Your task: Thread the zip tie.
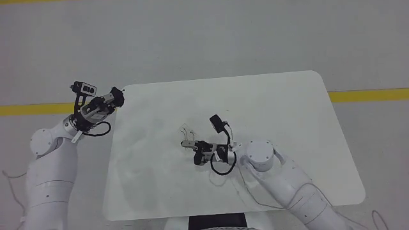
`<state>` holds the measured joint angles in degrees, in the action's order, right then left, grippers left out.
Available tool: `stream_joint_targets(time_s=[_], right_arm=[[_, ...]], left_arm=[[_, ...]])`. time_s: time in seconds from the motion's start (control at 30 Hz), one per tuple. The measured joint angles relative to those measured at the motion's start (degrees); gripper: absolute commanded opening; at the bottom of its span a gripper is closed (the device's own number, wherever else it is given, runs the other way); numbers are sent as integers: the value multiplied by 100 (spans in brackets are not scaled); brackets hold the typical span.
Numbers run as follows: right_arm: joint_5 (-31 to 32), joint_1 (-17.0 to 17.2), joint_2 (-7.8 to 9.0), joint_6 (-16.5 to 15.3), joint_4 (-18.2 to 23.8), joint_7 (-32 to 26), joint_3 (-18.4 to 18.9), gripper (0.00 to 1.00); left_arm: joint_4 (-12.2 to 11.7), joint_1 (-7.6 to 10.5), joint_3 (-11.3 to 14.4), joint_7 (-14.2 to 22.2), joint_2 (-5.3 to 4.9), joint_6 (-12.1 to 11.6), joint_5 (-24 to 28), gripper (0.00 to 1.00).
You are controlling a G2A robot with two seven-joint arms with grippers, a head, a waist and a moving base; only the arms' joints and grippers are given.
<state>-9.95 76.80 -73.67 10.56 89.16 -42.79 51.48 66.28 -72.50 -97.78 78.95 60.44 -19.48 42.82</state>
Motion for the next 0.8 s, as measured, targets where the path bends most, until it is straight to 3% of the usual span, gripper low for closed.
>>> stream_joint_targets(time_s=[0.1,0.3,0.53,0.8], right_arm=[[174,-86,3,69,156,13,-48,100],[943,-700,-32,905,402,-144,-379,100],[1309,-1382,-236,891,-411,37,-930,100],[1363,-1408,-253,892,-478,95,-973,100]], left_arm=[[0,0,0,0,0,0,0,0],[0,0,0,0,0,0,0,0],[0,0,0,0,0,0,0,0],[0,0,0,0,0,0,0,0]])
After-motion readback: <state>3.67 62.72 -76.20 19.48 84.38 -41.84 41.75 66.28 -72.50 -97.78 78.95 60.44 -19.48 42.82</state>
